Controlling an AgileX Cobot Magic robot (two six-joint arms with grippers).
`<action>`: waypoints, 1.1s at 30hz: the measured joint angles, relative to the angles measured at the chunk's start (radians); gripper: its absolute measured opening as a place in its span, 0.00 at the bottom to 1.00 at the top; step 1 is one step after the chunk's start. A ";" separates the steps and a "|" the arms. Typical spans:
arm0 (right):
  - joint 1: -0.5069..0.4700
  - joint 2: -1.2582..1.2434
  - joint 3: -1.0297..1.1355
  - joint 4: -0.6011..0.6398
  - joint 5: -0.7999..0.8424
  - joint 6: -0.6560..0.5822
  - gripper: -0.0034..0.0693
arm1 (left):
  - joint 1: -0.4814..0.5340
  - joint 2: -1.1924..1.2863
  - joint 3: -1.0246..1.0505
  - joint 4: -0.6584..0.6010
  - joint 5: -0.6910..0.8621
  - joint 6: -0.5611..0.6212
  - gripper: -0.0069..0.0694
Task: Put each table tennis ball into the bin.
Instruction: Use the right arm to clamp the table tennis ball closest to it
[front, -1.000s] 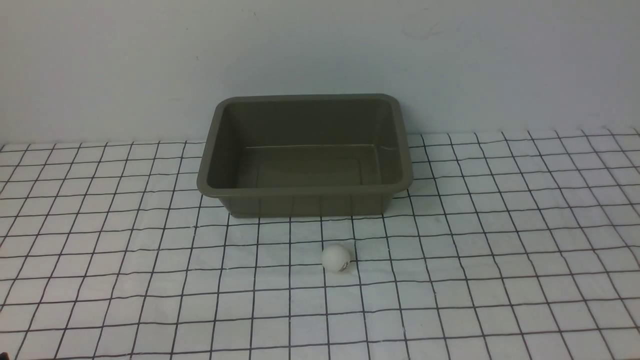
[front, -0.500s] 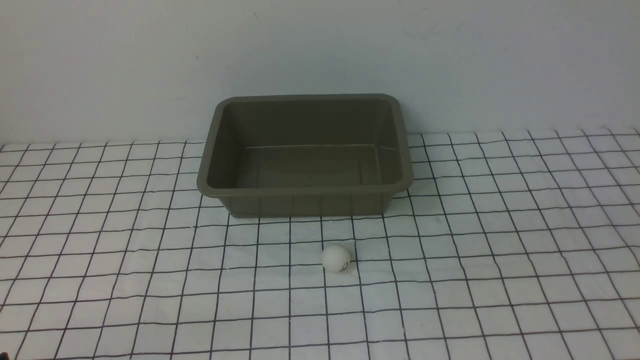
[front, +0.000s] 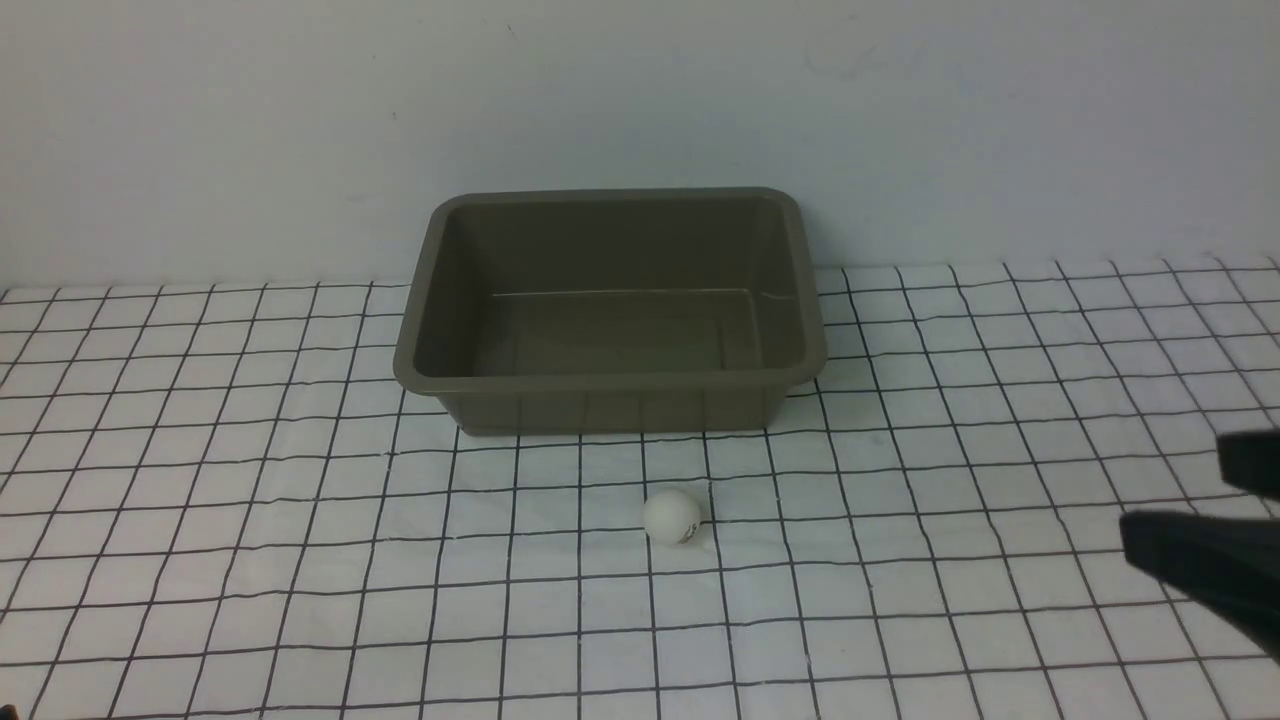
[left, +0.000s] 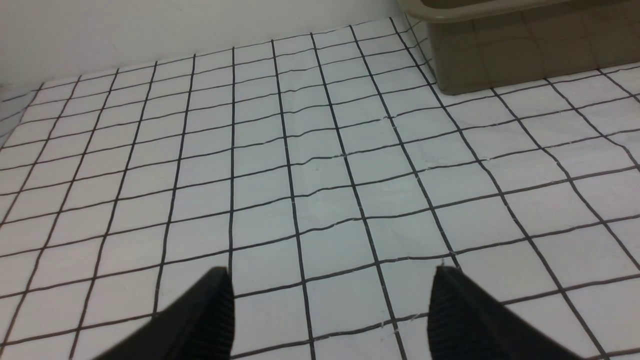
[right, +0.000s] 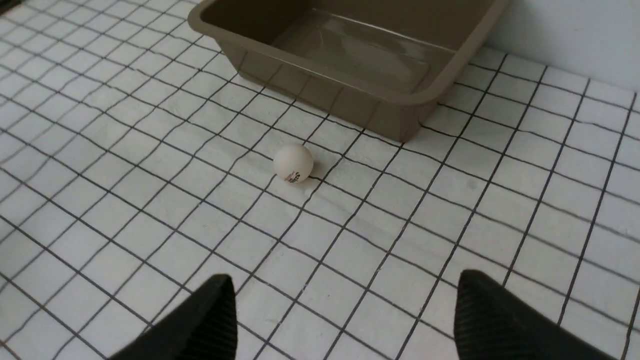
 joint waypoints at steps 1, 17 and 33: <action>0.000 0.067 -0.041 0.018 0.000 -0.047 0.77 | 0.000 0.000 0.000 0.000 0.000 0.000 0.70; 0.256 0.808 -0.410 0.016 -0.011 -0.244 0.77 | 0.000 0.000 0.000 0.000 0.000 0.001 0.70; 0.489 1.289 -0.697 -0.034 -0.175 -0.071 0.77 | 0.000 0.000 0.000 0.000 0.000 0.001 0.70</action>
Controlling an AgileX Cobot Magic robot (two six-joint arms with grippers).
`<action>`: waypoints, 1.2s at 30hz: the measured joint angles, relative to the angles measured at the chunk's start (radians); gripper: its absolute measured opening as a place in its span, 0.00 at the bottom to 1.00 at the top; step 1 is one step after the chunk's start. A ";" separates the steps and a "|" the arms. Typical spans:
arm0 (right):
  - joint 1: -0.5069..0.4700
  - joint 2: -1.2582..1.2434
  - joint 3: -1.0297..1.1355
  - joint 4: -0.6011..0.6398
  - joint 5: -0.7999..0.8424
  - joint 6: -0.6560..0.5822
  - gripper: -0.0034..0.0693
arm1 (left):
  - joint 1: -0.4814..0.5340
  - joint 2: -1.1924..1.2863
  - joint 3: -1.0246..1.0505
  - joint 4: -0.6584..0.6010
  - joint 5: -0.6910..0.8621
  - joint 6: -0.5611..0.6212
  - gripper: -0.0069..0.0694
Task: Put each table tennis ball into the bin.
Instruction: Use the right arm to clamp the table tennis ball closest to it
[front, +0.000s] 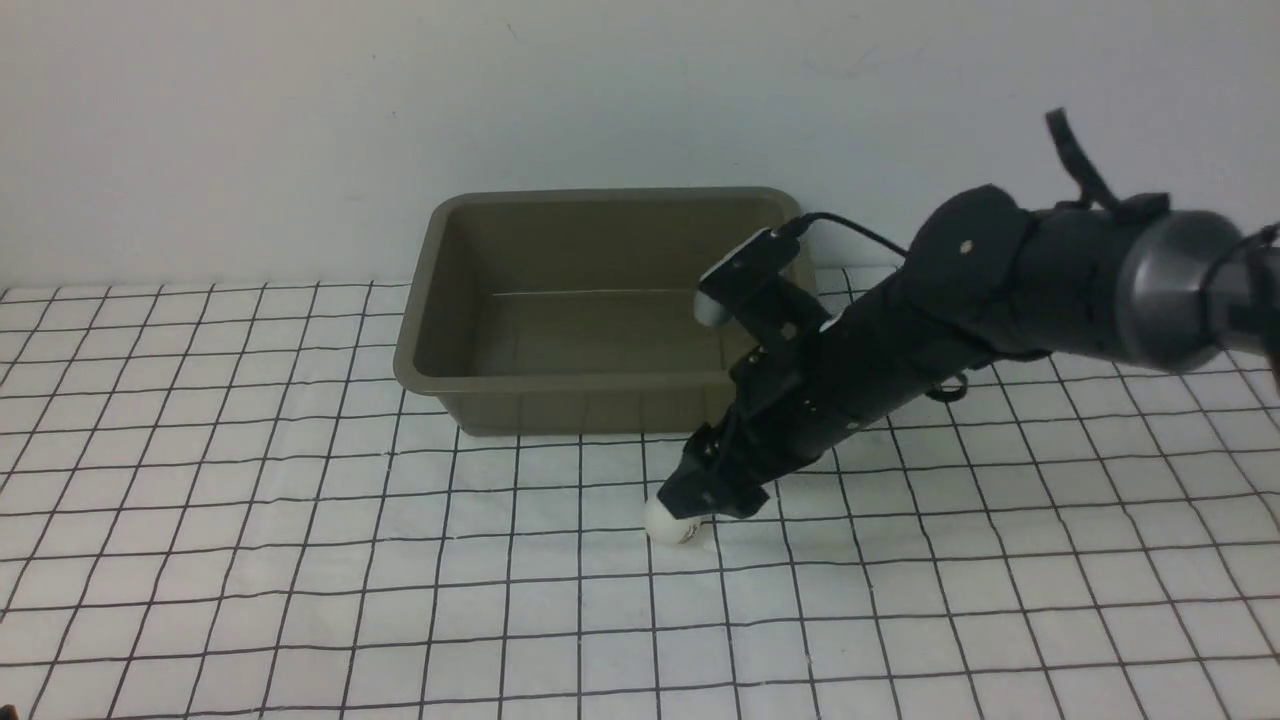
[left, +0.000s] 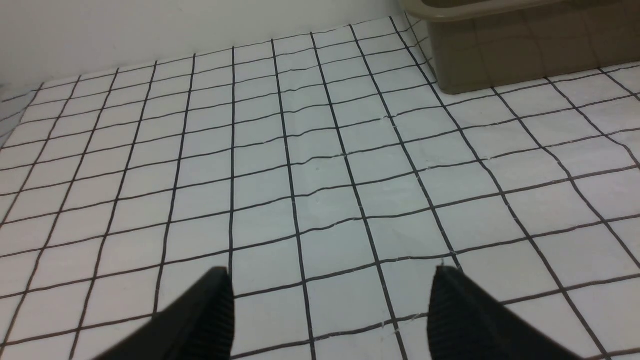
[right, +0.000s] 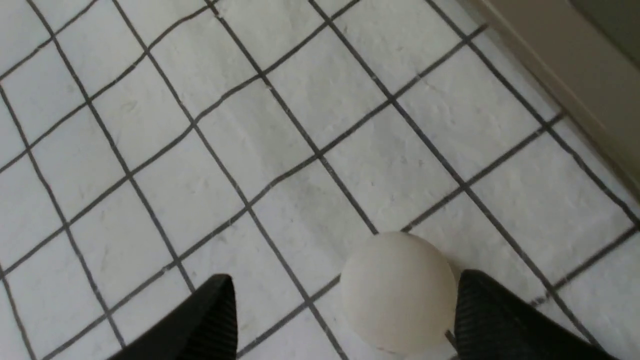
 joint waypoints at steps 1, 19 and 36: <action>0.010 0.013 -0.004 -0.016 -0.012 0.013 0.77 | 0.000 0.000 0.000 0.000 0.000 0.000 0.70; 0.027 0.072 -0.018 -0.138 -0.102 0.100 0.77 | 0.000 0.000 0.000 0.000 0.000 0.000 0.70; 0.030 0.041 -0.019 -0.154 -0.047 0.103 0.55 | 0.000 0.000 0.000 0.000 0.000 0.000 0.70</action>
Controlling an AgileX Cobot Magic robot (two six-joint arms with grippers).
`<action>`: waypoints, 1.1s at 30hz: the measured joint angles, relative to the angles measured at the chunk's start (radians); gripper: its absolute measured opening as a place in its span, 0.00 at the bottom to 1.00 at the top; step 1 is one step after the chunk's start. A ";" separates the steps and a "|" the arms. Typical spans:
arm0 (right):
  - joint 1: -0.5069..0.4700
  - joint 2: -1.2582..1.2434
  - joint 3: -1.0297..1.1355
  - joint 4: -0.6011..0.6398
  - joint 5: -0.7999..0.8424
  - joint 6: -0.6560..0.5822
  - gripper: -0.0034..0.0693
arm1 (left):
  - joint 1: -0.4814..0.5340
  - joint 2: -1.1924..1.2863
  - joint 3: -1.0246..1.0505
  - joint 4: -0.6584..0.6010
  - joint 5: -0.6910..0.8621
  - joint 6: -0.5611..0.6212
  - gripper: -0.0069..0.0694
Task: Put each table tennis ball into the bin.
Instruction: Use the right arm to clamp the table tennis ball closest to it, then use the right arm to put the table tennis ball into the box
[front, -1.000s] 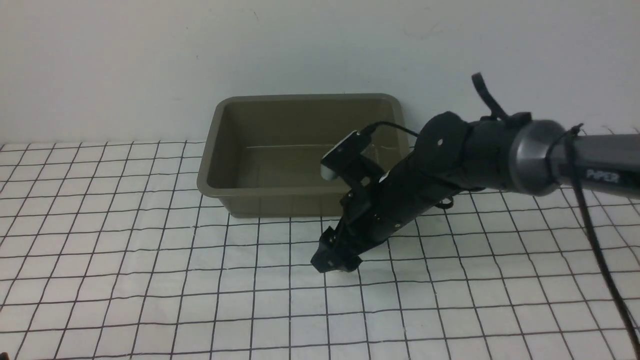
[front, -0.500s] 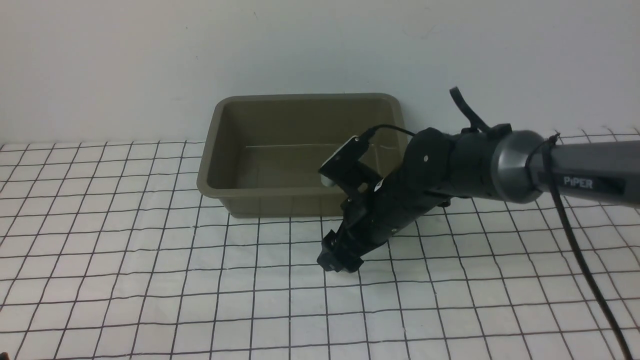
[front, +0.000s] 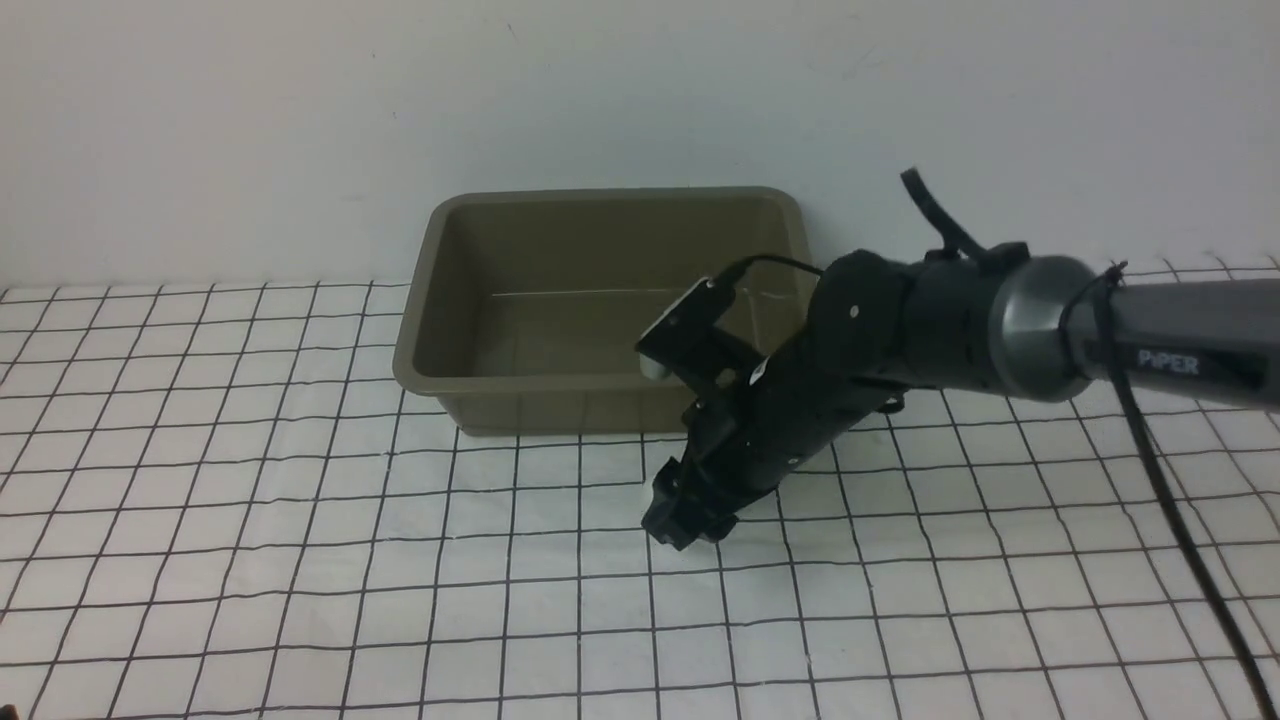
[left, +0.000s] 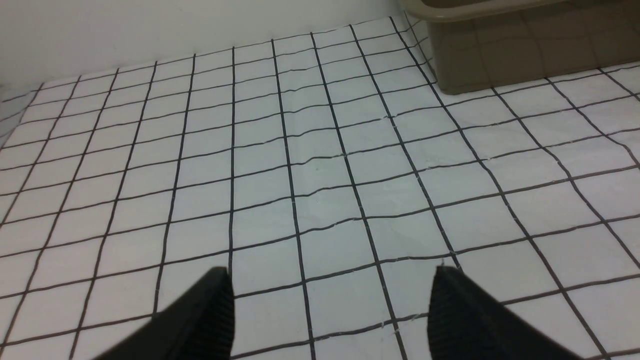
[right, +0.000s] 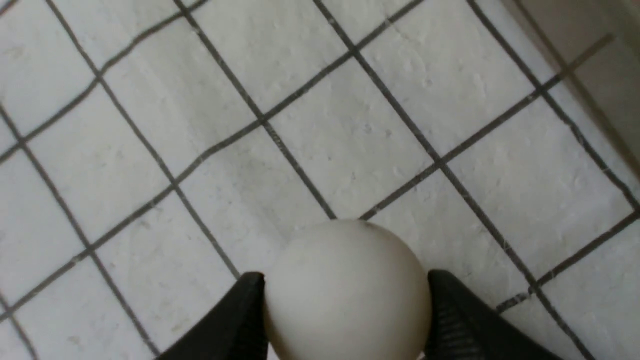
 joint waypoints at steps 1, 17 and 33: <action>0.000 -0.033 0.000 -0.004 0.025 0.003 0.55 | 0.000 0.000 0.000 0.000 0.000 0.000 0.70; -0.079 -0.217 0.000 -0.163 -0.174 0.075 0.55 | 0.000 0.000 0.000 0.000 0.000 0.000 0.70; -0.131 -0.012 -0.215 0.028 -0.217 -0.185 0.84 | 0.000 0.000 0.000 0.000 0.000 0.000 0.70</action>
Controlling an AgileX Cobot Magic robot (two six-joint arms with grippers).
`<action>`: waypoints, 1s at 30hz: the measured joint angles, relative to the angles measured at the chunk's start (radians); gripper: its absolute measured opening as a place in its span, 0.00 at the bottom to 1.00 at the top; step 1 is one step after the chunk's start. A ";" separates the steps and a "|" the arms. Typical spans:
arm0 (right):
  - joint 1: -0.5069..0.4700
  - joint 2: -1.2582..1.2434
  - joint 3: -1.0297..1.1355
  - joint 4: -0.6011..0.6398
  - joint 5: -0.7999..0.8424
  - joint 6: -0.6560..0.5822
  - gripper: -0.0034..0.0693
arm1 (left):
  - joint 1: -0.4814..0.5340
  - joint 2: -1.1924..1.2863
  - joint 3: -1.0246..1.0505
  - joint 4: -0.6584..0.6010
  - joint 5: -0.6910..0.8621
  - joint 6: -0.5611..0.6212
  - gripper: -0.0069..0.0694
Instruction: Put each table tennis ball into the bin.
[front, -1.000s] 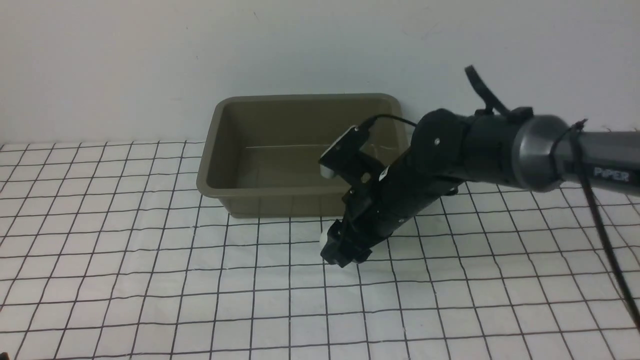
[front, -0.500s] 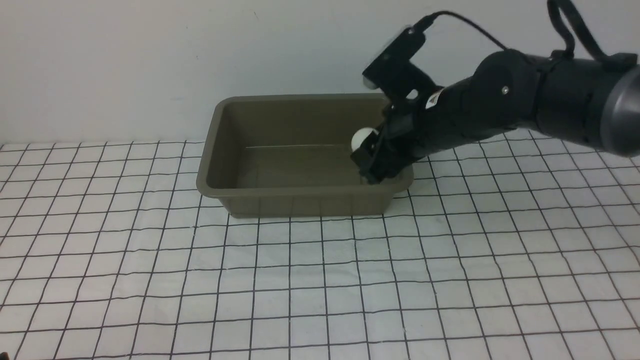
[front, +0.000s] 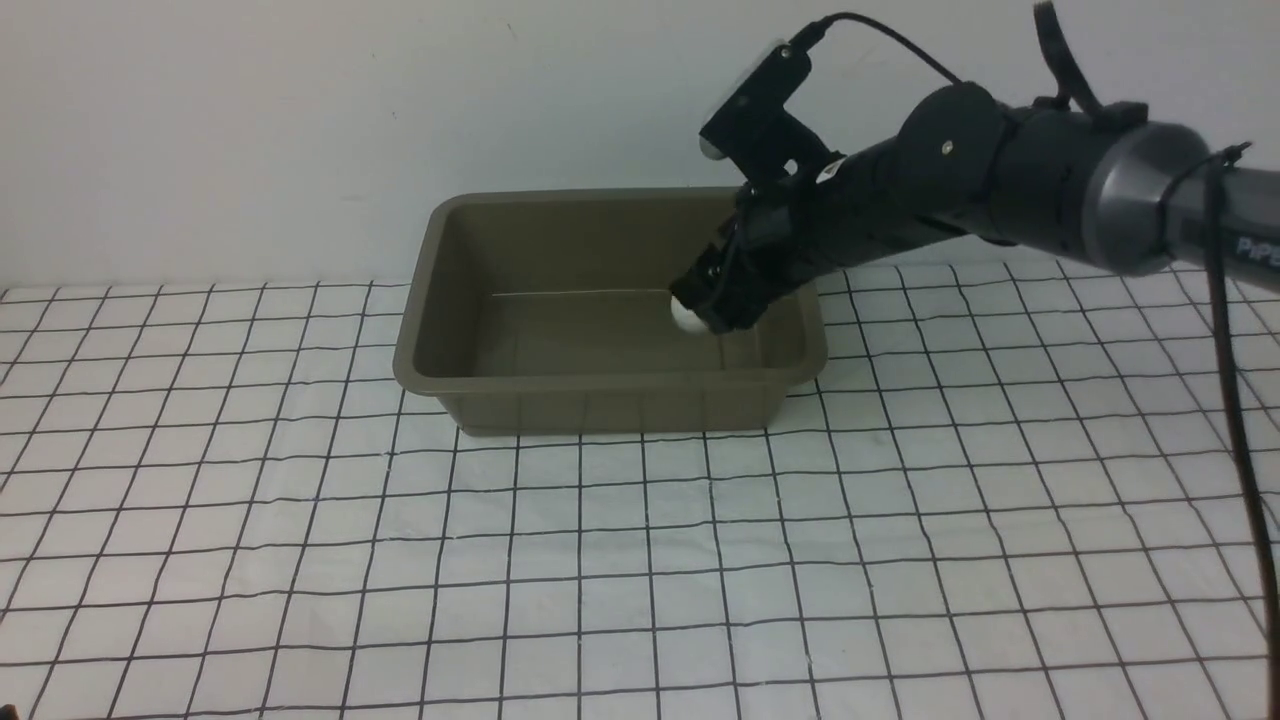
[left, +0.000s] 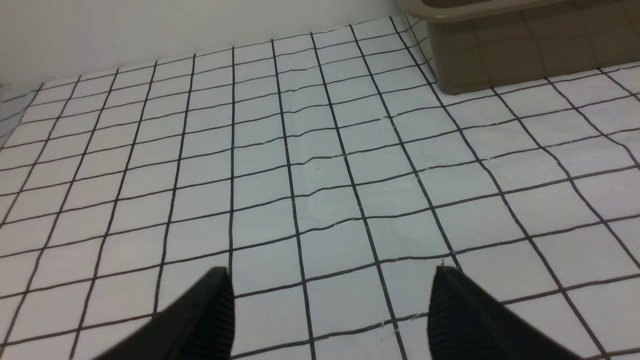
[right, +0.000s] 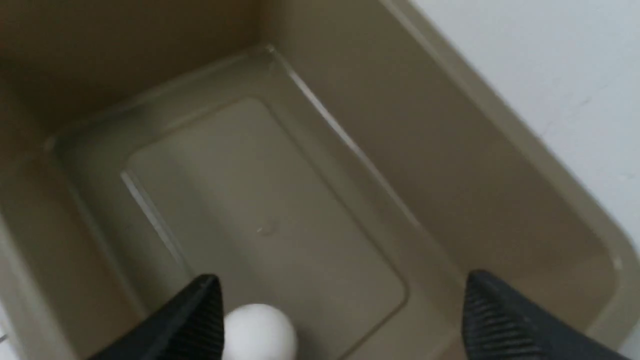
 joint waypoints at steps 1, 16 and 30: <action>0.000 -0.006 0.000 0.000 -0.020 0.000 0.87 | 0.000 0.000 0.000 0.000 0.000 0.000 0.70; -0.109 -0.341 0.000 -0.058 0.055 0.181 0.67 | 0.000 0.000 0.000 0.000 0.000 0.000 0.70; -0.225 -0.763 -0.001 -0.109 0.311 0.484 0.61 | 0.000 0.000 0.000 0.000 0.000 0.000 0.70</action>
